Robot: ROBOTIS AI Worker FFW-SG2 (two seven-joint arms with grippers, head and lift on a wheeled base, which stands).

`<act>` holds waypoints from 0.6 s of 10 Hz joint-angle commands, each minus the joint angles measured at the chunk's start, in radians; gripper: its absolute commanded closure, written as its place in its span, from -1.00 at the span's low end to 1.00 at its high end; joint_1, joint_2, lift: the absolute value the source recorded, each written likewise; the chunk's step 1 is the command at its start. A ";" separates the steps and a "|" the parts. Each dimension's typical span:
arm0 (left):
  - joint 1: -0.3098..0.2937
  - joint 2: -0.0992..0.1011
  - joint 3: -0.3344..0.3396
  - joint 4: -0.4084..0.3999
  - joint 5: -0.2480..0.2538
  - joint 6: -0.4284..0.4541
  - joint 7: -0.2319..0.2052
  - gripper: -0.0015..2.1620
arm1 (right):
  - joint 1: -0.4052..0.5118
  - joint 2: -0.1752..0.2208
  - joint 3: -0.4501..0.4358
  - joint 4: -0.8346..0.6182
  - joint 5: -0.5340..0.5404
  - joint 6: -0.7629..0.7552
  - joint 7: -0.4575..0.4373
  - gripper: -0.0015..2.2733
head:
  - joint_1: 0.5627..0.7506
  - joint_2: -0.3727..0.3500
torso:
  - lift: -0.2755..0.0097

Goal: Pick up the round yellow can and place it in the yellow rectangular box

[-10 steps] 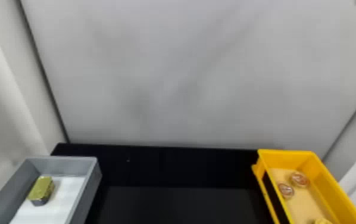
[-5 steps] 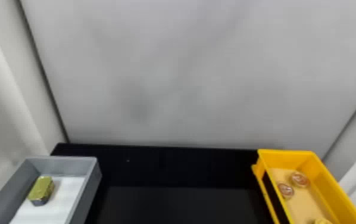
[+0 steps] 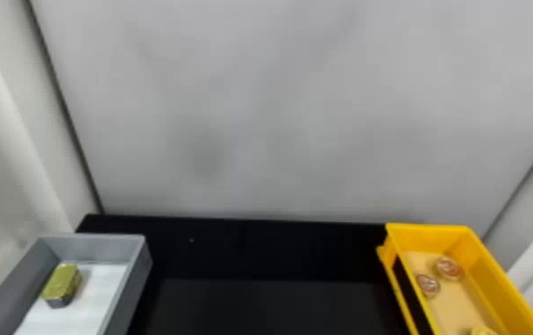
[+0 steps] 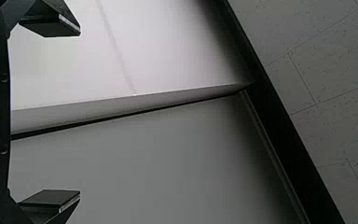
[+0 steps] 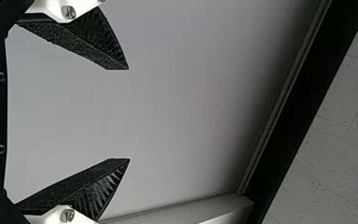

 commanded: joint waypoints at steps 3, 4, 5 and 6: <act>0.001 -0.001 -0.009 0.002 -0.008 -0.004 0.007 -0.94 | -0.012 0.016 0.026 0.000 0.057 -0.028 0.004 -0.94 | -0.79 -0.19 | 0.87; 0.001 -0.002 -0.009 0.002 -0.008 -0.007 0.007 -0.94 | -0.017 0.023 0.026 0.000 0.060 -0.029 0.021 -0.94 | -0.79 -0.19 | 0.87; 0.001 -0.001 -0.012 0.003 -0.009 -0.013 0.004 -0.94 | -0.020 0.025 0.026 0.002 0.060 -0.042 0.027 -0.94 | -0.79 -0.19 | 0.87; 0.000 -0.002 -0.012 0.003 -0.017 -0.018 -0.002 -0.94 | -0.025 0.025 0.028 0.002 0.056 -0.049 0.031 -0.94 | -0.79 -0.19 | 0.87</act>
